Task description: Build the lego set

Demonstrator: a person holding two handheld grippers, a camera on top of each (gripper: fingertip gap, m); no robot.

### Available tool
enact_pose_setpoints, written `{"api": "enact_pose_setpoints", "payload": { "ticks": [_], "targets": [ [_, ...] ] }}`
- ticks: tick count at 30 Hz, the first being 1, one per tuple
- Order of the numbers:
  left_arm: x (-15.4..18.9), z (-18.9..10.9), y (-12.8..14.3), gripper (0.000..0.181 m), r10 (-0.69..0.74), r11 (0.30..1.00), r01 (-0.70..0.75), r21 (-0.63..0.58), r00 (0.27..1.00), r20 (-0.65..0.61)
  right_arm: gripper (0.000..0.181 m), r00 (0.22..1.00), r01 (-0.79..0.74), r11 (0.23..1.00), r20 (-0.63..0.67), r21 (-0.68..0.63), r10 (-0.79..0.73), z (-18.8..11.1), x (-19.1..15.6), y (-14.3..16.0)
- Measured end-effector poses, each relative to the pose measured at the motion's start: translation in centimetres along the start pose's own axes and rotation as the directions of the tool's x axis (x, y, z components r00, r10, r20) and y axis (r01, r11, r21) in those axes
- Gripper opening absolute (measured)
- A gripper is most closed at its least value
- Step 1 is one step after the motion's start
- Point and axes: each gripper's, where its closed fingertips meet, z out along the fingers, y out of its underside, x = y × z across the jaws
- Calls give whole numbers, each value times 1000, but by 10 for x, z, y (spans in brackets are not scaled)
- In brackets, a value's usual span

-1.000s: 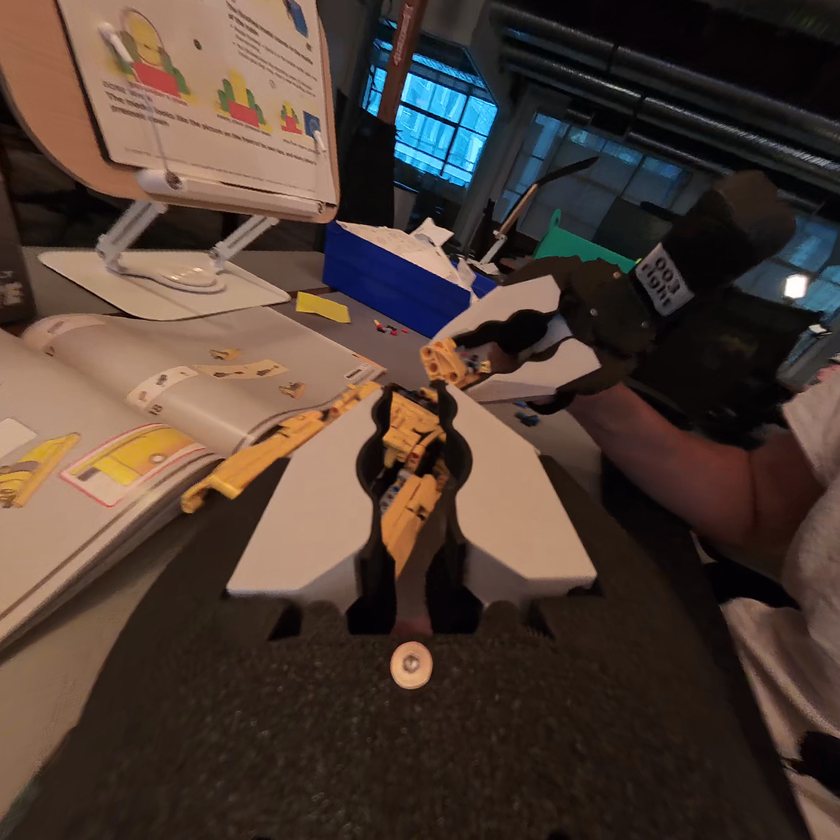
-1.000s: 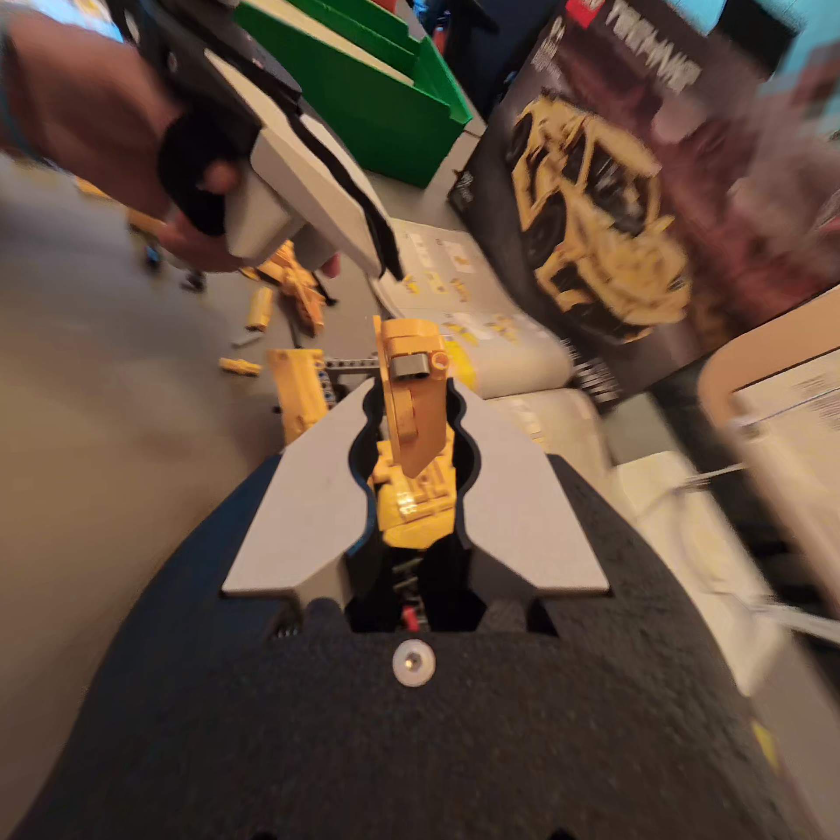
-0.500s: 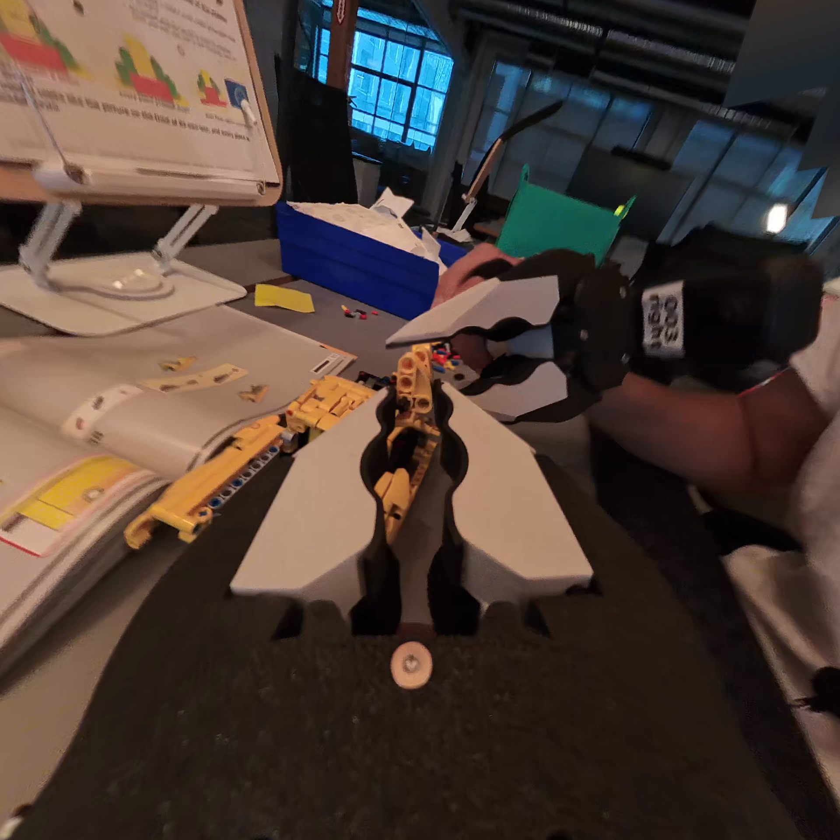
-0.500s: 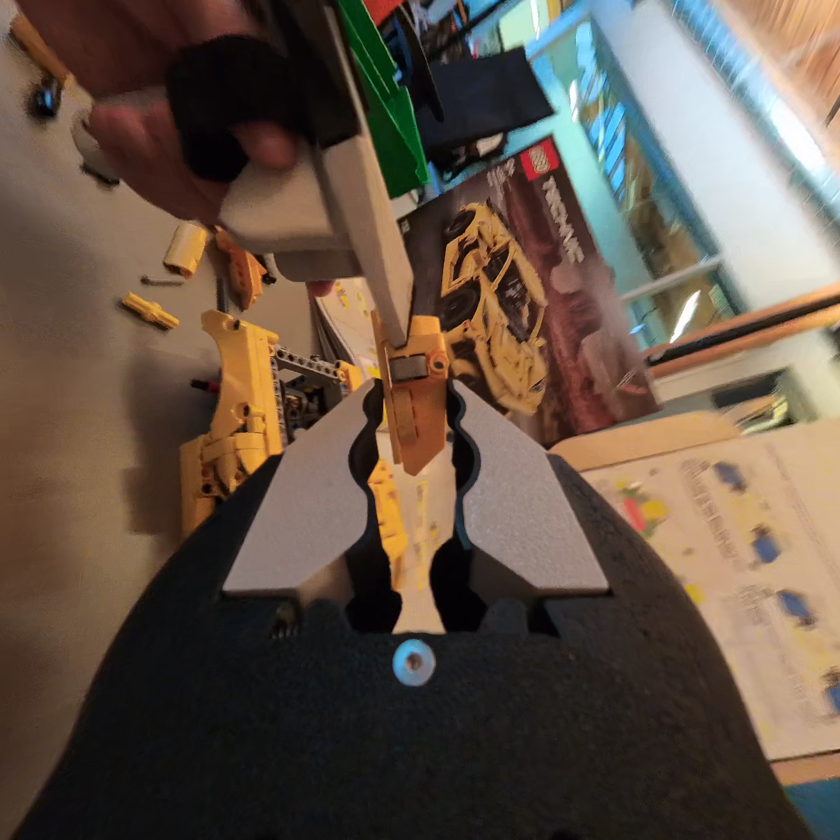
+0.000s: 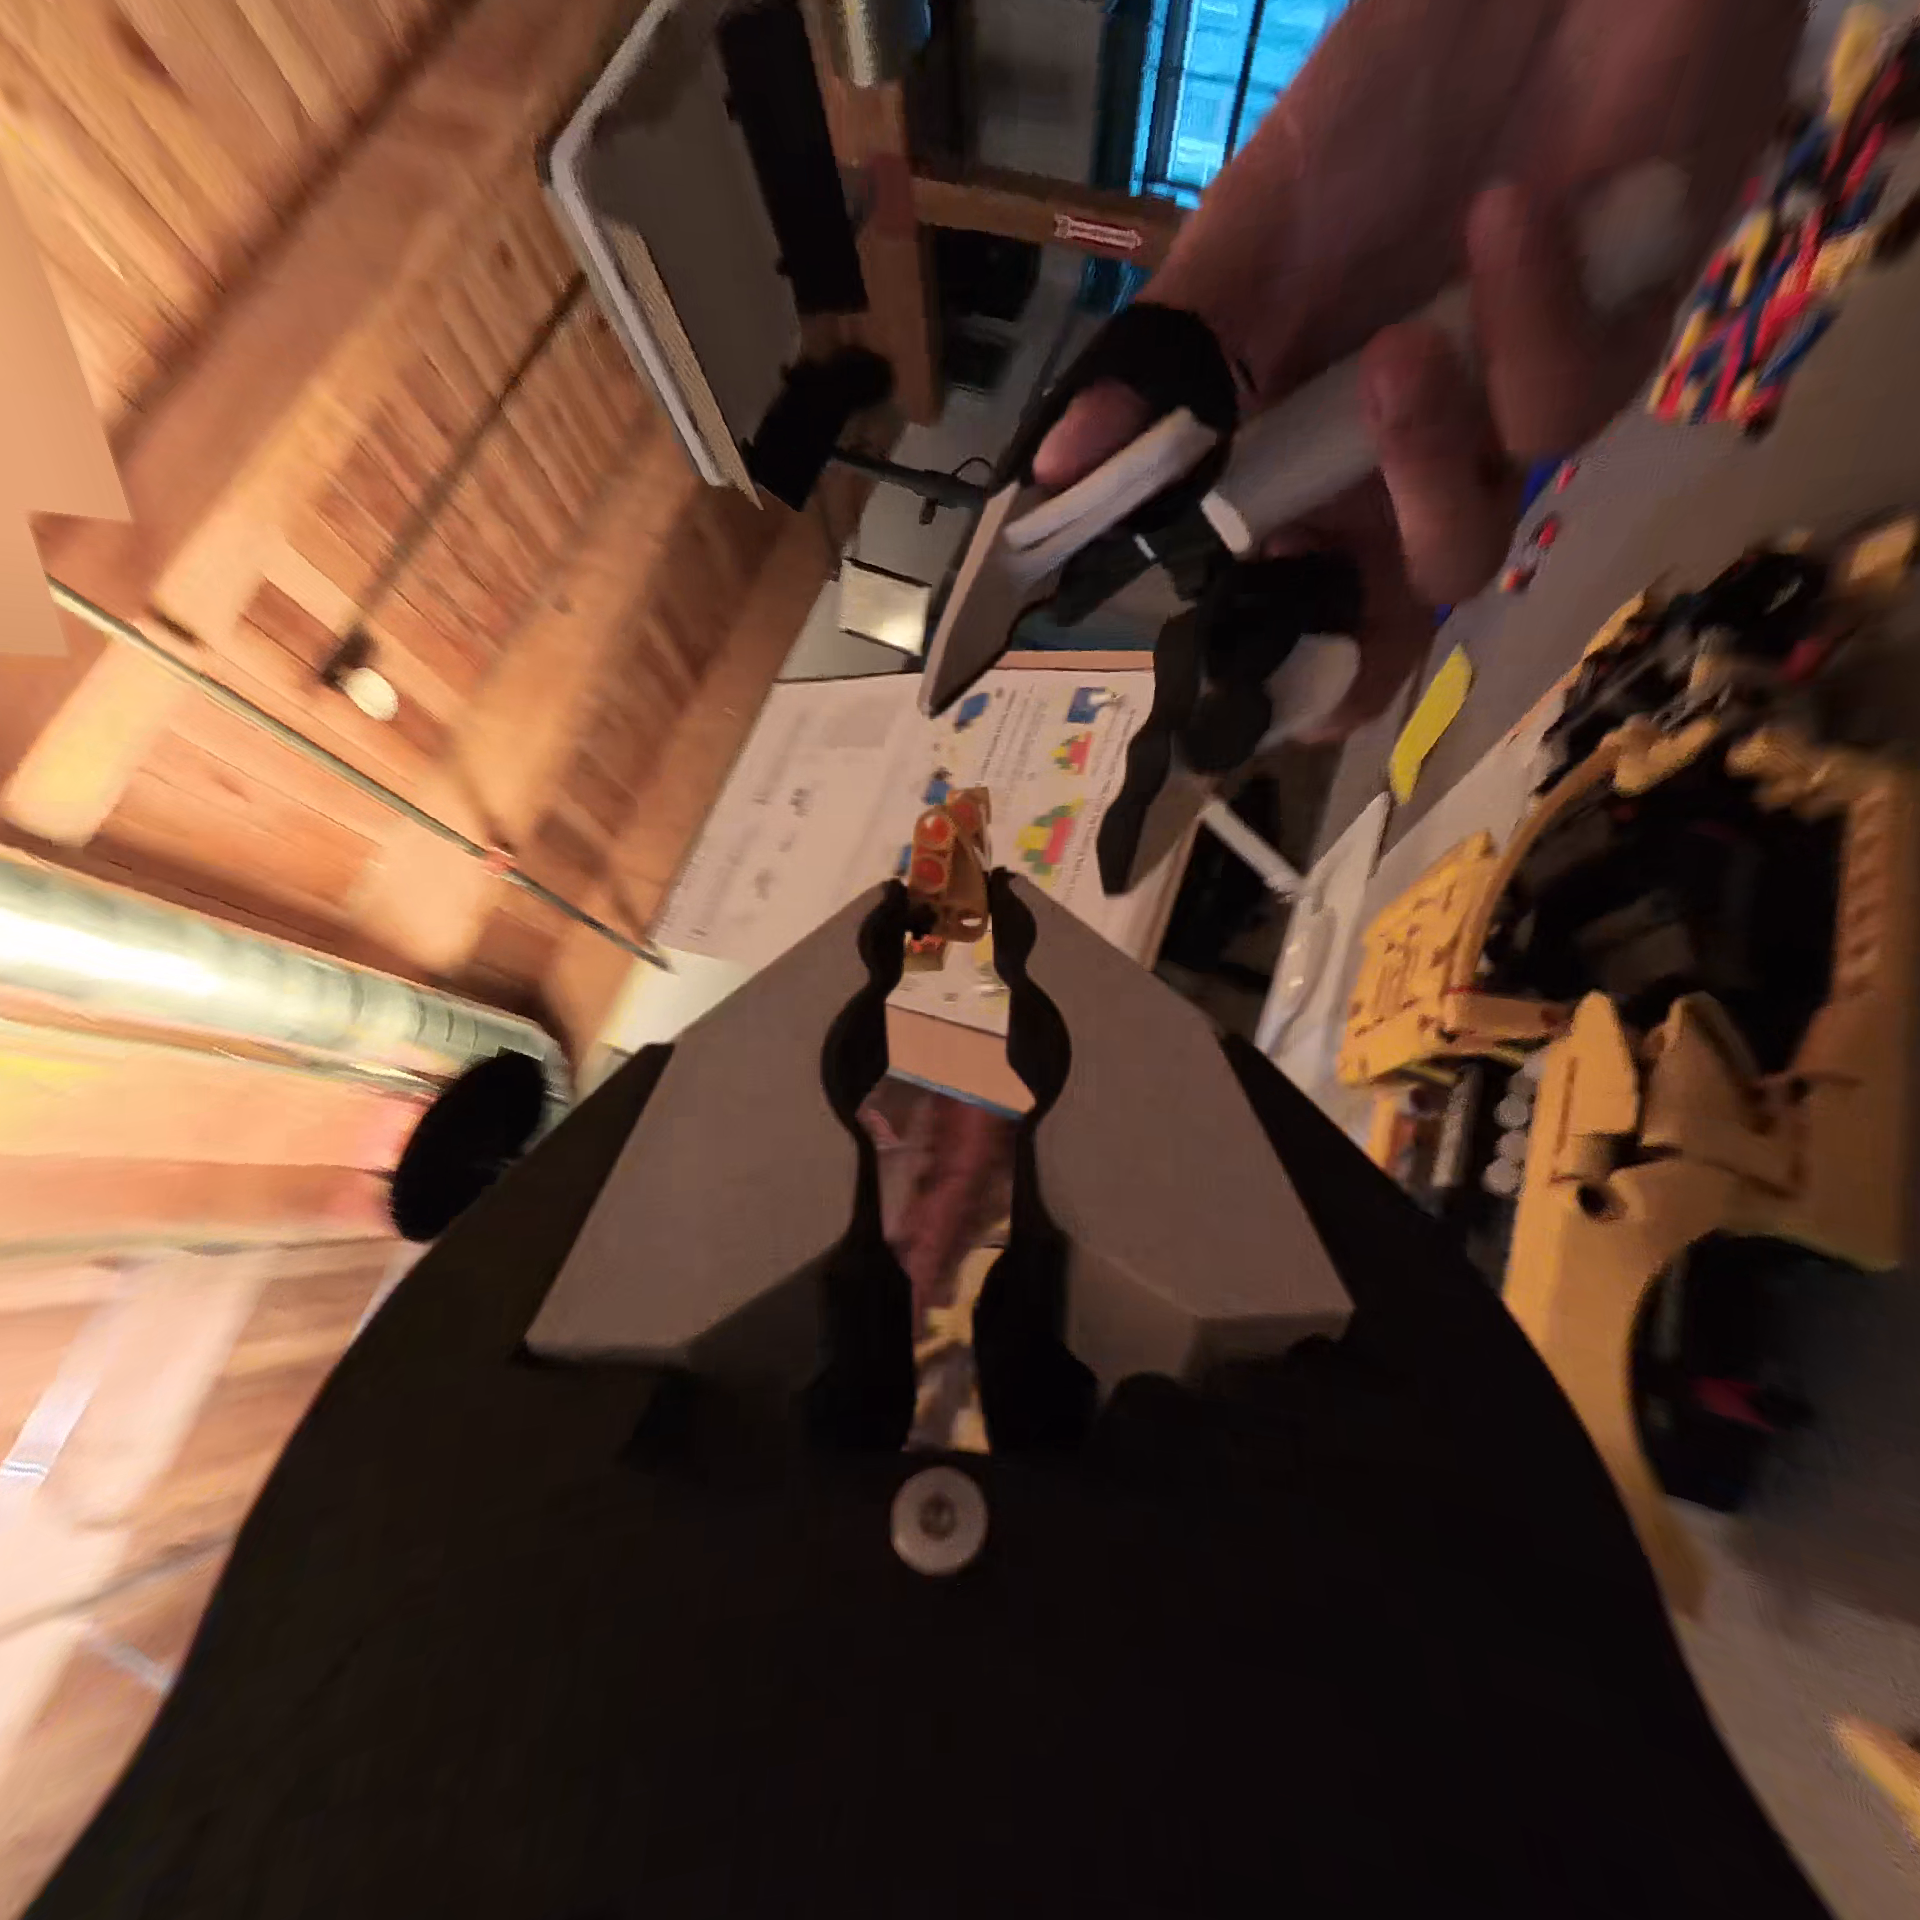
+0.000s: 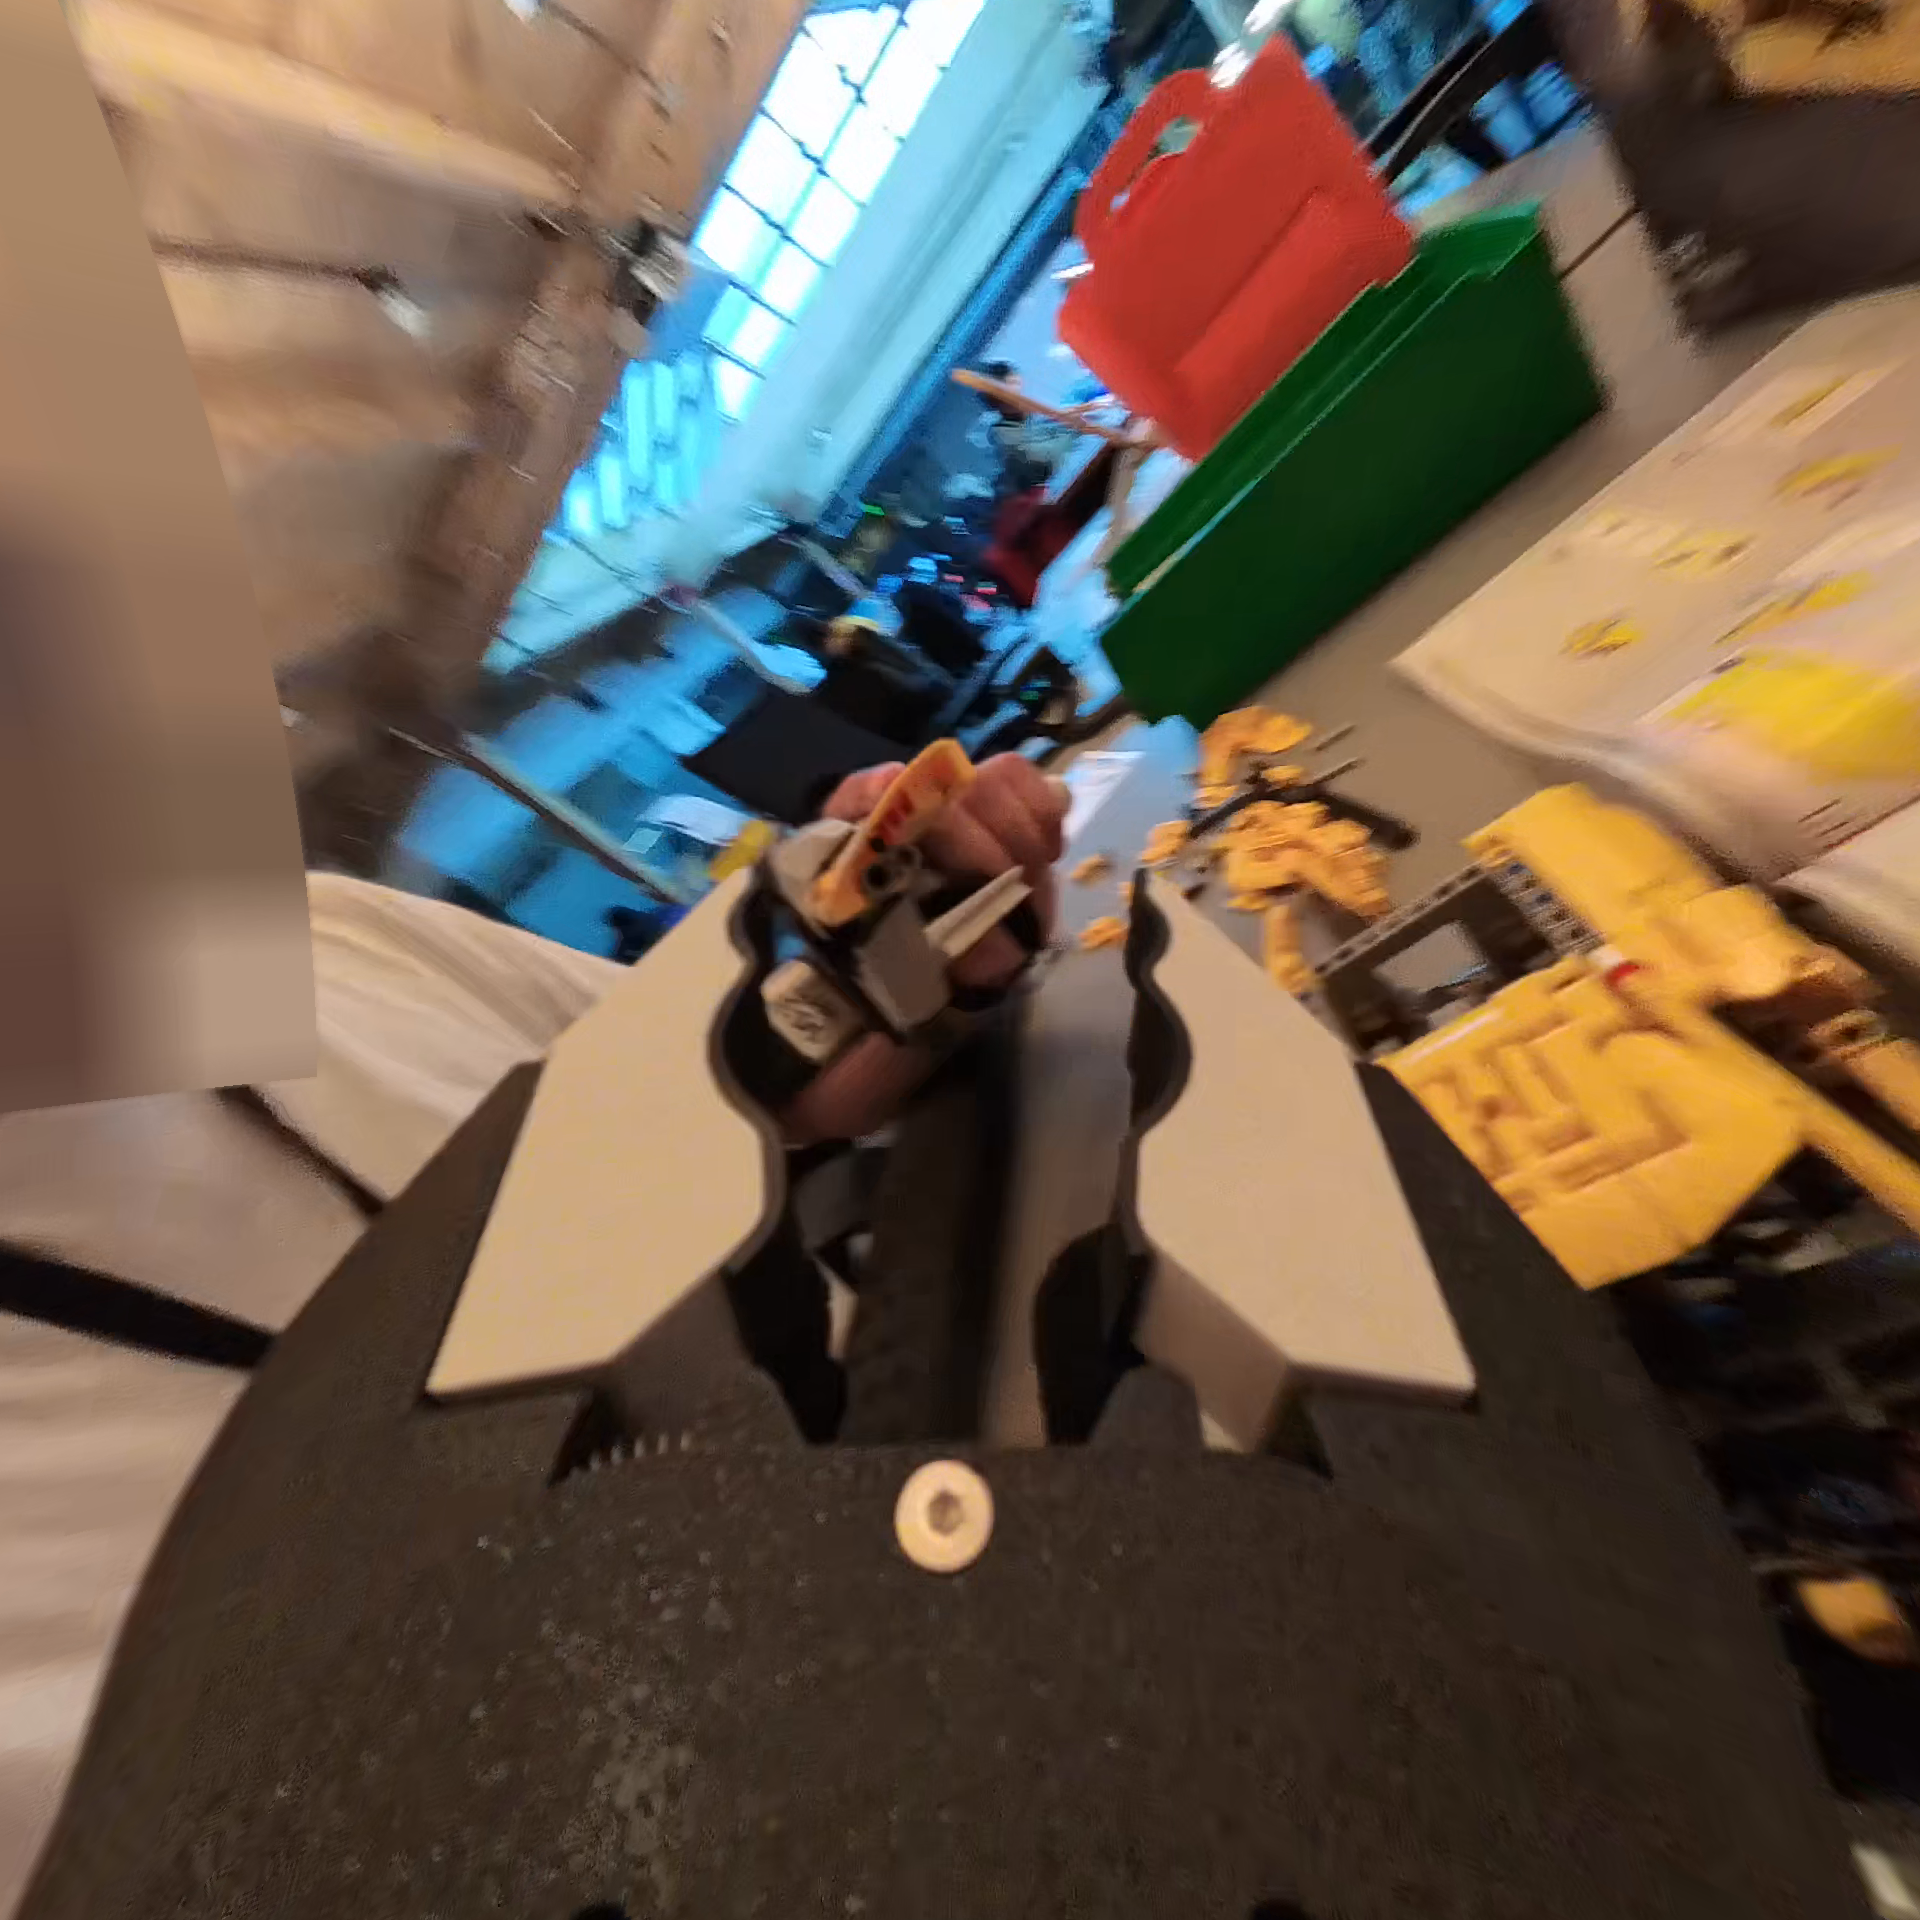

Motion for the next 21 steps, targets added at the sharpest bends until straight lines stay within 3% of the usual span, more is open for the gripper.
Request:
{"api": "enact_pose_setpoints", "payload": {
  "ticks": [2, 5, 8, 11, 14, 16, 19, 21],
  "targets": [
    [8, 0, -3, 16, 166, 986, -166, 3, 986, 9, 43, 992, -91, 996, 90, 11, 90, -4, -7, -1],
    [21, 1, -8, 16, 312, 950, -312, 21, 950, 2, 29, 987, -107, 994, 121, -27, 110, 0, -14, 5],
    [26, 1, -14, 16, 373, 927, -373, 38, 928, 12, 11, 990, -118, 990, 76, -73, 123, 2, -9, 14],
    [28, 3, -8, 16, 373, 928, -373, -2, 928, 10, 6, 990, -132, 989, 43, -64, 135, 1, -3, 14],
    [20, 6, 10, 23, 188, 977, -185, -110, 982, 12, 5, 992, -123, 992, 28, 4, 123, 0, 3, 4],
    [19, 6, 29, 28, -105, 977, 102, -186, 995, -5, 5, 994, -106, 990, 27, 93, 103, -1, 7, -7],
    [11, 5, 63, 28, -532, 806, 515, -291, 847, 24, 5, 995, -96, 976, -23, 195, 102, -6, 22, -17],
    [2, 0, 98, 28, -739, 589, 729, -348, 661, 133, 5, 994, -81, 964, -50, 254, 97, -9, 30, -23]
  ]
}}
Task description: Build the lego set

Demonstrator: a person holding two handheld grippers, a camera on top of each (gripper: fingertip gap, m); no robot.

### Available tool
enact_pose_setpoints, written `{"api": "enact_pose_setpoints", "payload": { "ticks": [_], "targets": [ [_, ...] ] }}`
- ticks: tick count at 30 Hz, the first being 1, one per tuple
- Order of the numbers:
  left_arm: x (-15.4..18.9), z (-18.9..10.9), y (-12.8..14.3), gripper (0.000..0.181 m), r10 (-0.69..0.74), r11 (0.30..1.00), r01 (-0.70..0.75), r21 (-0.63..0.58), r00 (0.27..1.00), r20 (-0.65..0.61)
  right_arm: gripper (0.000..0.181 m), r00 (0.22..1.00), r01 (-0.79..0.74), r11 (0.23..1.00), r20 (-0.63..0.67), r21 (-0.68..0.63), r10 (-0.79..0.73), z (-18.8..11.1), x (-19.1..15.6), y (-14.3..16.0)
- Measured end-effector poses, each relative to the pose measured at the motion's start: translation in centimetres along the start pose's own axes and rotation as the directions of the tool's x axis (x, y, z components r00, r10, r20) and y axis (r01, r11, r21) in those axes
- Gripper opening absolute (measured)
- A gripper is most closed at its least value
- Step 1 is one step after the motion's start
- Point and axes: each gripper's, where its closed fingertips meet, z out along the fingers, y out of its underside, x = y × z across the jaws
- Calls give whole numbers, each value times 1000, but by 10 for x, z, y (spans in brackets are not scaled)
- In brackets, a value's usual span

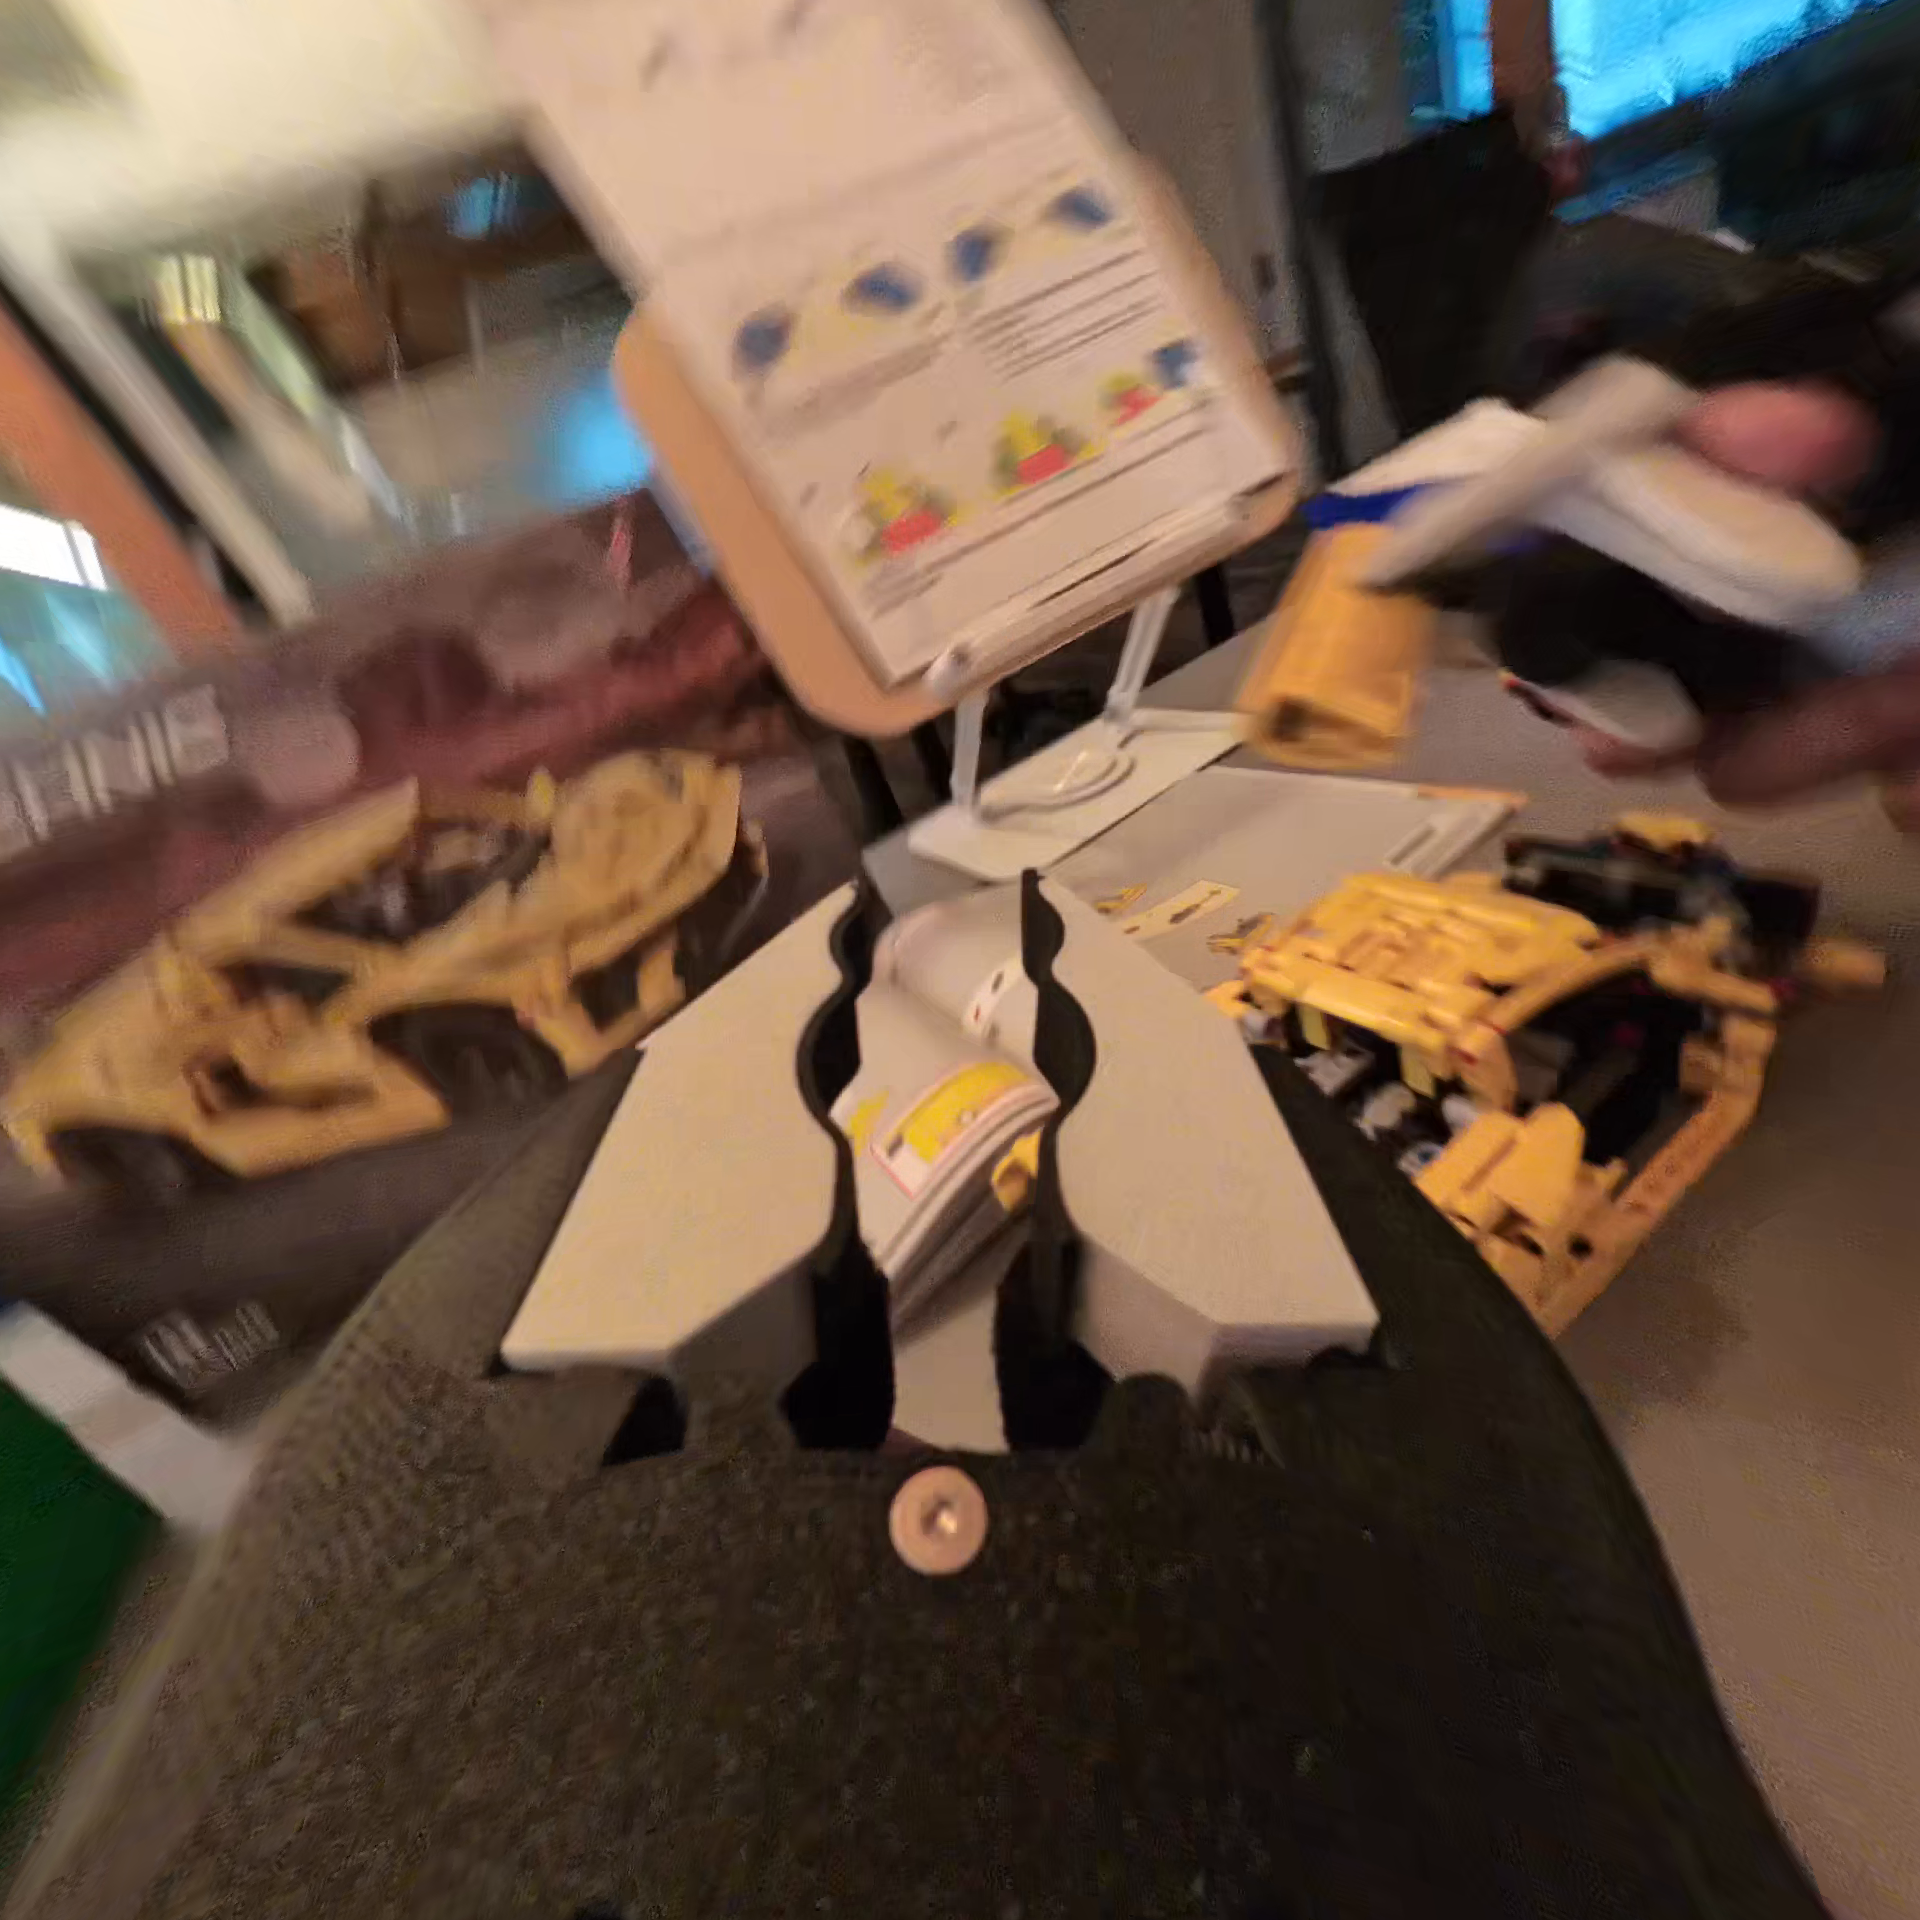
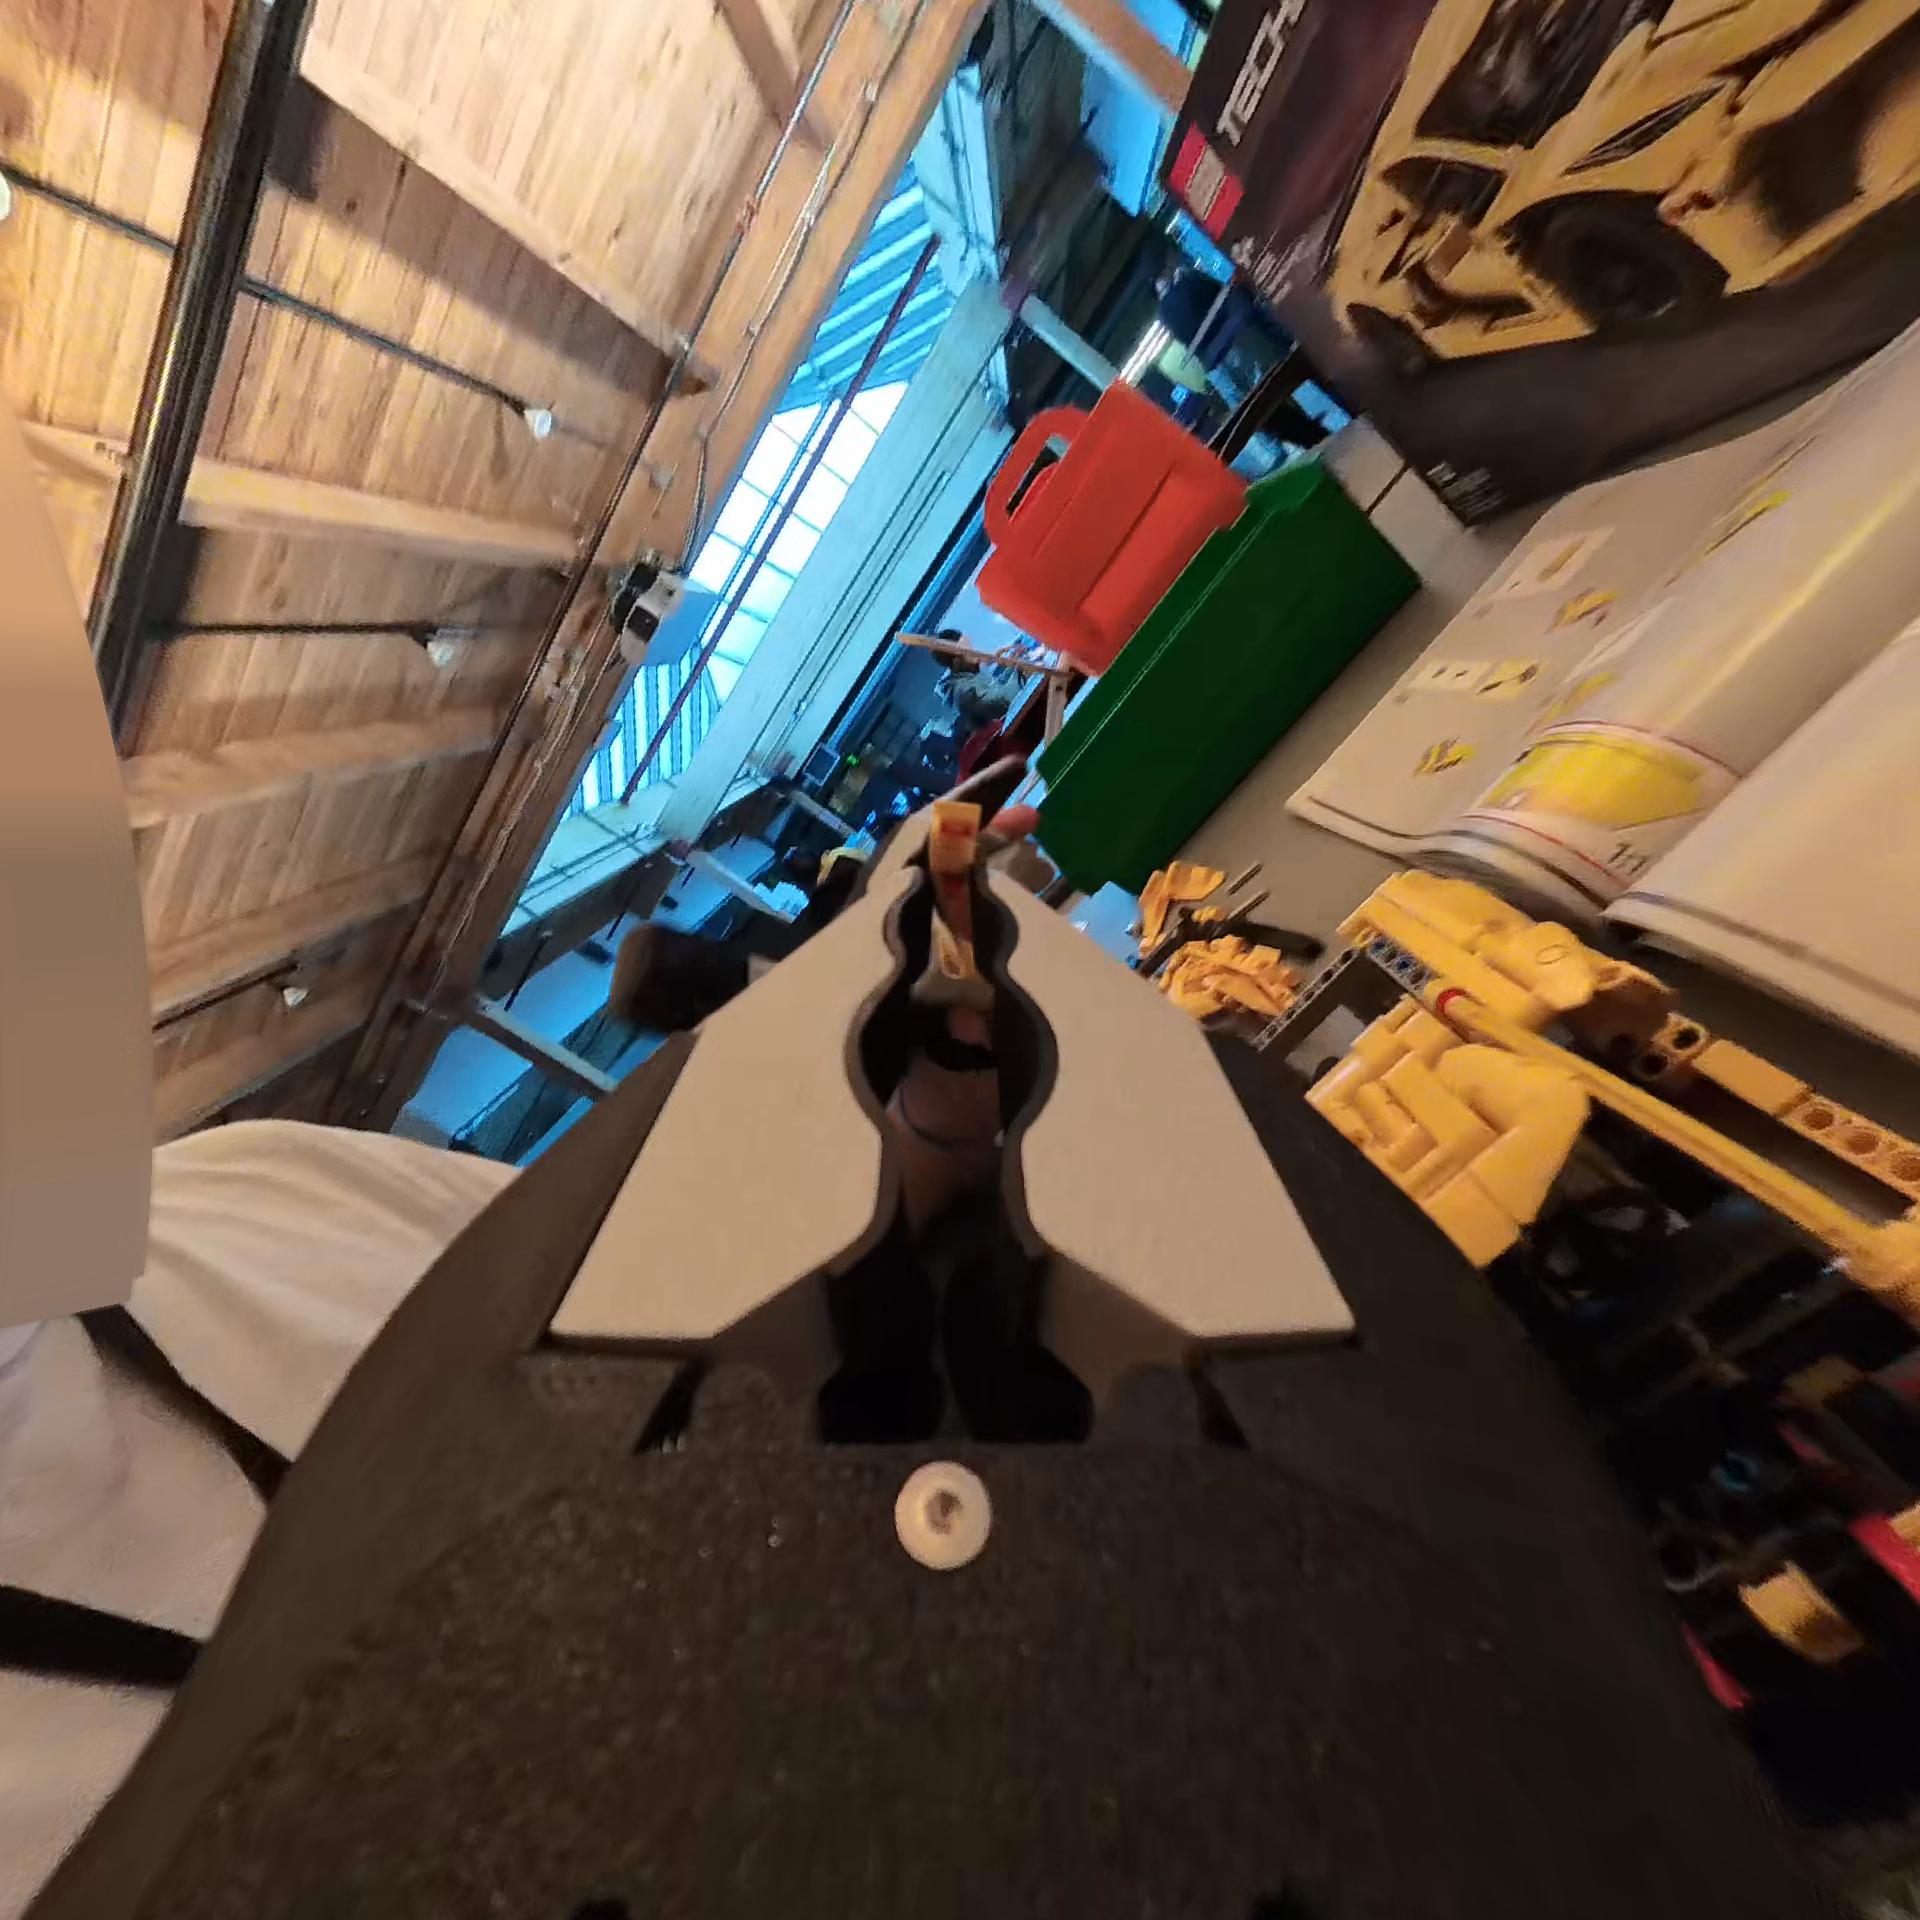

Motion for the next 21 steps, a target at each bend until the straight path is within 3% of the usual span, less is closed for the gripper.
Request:
{"api": "enact_pose_setpoints", "payload": {
  "ticks": [2, 5, 7, 9, 13, 17, 21],
  "targets": [
    [-27, 3, 22, 28, -303, 950, 302, -80, 953, -2, 5, 1000, 7, 1000, -29, 25, -6, 0, 7, -2],
    [-53, 2, 49, 28, -660, 744, 653, -142, 752, -4, 5, 998, 27, 999, -63, 41, -24, 0, 14, -2],
    [-65, -1, 53, 28, -808, 588, 800, -115, 588, -40, 5, 997, 36, 997, -69, 69, -31, -1, 14, -5],
    [-69, -2, 61, 27, -860, 509, 850, -135, 509, -37, 5, 997, 34, 995, -71, 90, -27, -2, 16, -8],
    [-68, -2, 91, 27, -718, 643, 725, -246, 683, 135, 5, 997, 20, 994, -76, 107, -12, -3, 21, -8],
    [-50, 3, 84, 27, -752, 622, 738, -263, 656, 65, 5, 998, -1, 992, -63, 123, 9, -4, 21, -10],
    [-46, 4, 88, 27, -700, 664, 687, -295, 710, 78, 5, 998, -9, 992, -63, 125, 17, -5, 22, -10]
  ]
}}
